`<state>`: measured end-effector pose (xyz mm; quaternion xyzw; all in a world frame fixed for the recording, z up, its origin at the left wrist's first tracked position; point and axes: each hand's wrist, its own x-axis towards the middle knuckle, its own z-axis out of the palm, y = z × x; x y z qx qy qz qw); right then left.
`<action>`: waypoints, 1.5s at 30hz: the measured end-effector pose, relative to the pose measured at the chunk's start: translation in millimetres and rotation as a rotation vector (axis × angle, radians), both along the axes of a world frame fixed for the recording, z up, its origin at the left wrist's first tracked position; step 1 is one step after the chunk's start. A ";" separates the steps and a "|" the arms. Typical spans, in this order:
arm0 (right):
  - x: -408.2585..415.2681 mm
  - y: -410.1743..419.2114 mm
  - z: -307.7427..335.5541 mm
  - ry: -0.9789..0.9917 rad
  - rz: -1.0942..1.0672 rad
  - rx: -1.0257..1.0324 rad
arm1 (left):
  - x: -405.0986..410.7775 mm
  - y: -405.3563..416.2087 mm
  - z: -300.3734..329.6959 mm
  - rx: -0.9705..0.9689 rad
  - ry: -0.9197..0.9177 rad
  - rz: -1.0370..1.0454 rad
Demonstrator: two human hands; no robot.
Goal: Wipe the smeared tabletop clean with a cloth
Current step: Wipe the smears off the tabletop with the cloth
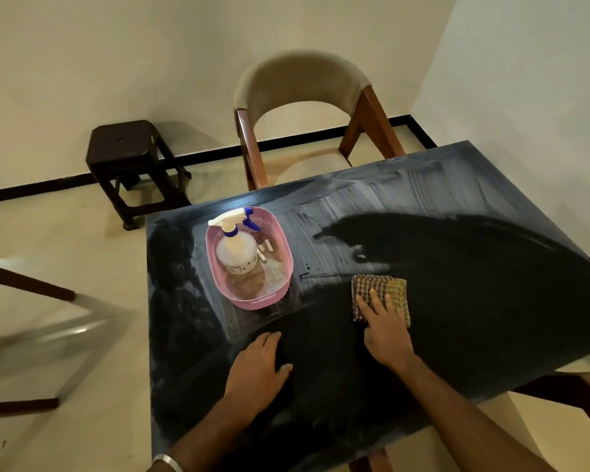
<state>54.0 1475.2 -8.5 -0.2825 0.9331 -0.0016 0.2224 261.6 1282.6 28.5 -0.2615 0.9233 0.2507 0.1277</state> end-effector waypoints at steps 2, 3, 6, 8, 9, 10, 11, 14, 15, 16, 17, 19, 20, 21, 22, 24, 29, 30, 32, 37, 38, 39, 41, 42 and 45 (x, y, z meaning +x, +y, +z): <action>8.2 -8.0 6.0 -0.047 -0.068 -0.058 | 1.3 -10.9 5.7 0.022 0.024 0.040; 13.6 -13.2 9.5 -0.059 -0.095 -0.104 | 1.9 -17.7 9.4 0.041 0.032 0.065; 35.8 -35.7 17.5 -0.093 -0.176 -0.322 | 0.8 -41.8 21.2 0.101 0.025 0.143; 53.8 -56.3 22.5 -0.224 -0.315 -0.478 | -1.7 -60.7 28.4 0.121 0.015 0.231; 62.2 -67.2 24.6 -0.303 -0.398 -0.532 | -2.4 -70.7 31.2 0.137 0.019 0.293; 69.1 -78.1 26.2 -0.377 -0.480 -0.575 | -2.8 -81.2 33.1 0.162 0.033 0.365; 74.4 -88.5 28.2 -0.442 -0.555 -0.612 | -3.2 -91.7 35.0 0.195 0.050 0.439; 75.1 -117.8 36.3 -0.527 -0.697 -0.689 | -8.1 -124.0 41.8 0.307 0.129 0.618; 70.9 -126.6 39.3 -0.529 -0.719 -0.710 | -11.6 -134.9 45.1 0.346 0.162 0.663; 64.7 -135.3 42.2 -0.526 -0.734 -0.729 | -16.8 -144.9 49.2 0.386 0.197 0.701; 57.3 -143.2 45.3 -0.524 -0.743 -0.746 | -23.2 -153.7 53.3 0.424 0.231 0.730; 41.1 -159.9 51.1 -0.508 -0.745 -0.762 | -38.1 -169.7 60.7 0.499 0.290 0.757; 32.5 -168.5 53.8 -0.492 -0.737 -0.761 | -46.0 -175.8 63.8 0.542 0.306 0.762; 24.0 -176.3 57.0 -0.471 -0.722 -0.756 | -53.5 -180.7 66.2 0.584 0.308 0.767; 15.2 -183.8 59.8 -0.453 -0.703 -0.751 | -60.7 -183.9 67.6 0.622 0.297 0.772; -1.0 -198.1 63.9 -0.453 -0.666 -0.741 | -72.2 -188.5 66.4 0.689 0.255 0.774; -25.2 -222.1 67.6 -0.435 -0.568 -0.648 | -86.3 -190.8 55.7 0.717 0.172 0.795; -26.4 -225.6 67.4 -0.437 -0.548 -0.642 | -87.2 -190.9 53.3 0.714 0.161 0.801; -26.4 -230.8 66.8 -0.468 -0.507 -0.648 | -87.5 -190.4 49.8 0.716 0.139 0.798; -22.5 -237.1 67.2 -0.487 -0.468 -0.646 | -85.4 -189.9 45.8 0.676 0.108 0.757; -21.7 -237.2 68.0 -0.472 -0.457 -0.649 | -85.7 -189.7 45.6 0.659 0.108 0.745; -21.3 -237.2 68.8 -0.456 -0.445 -0.649 | -86.3 -189.6 46.1 0.640 0.108 0.732; -20.4 -235.8 70.8 -0.430 -0.420 -0.640 | -87.5 -188.4 47.8 0.606 0.107 0.712; -20.5 -235.4 71.0 -0.416 -0.407 -0.634 | -87.8 -187.7 48.4 0.593 0.107 0.707; -20.1 -233.4 74.0 -0.350 -0.381 -0.625 | -87.8 -185.5 51.0 0.579 0.100 0.696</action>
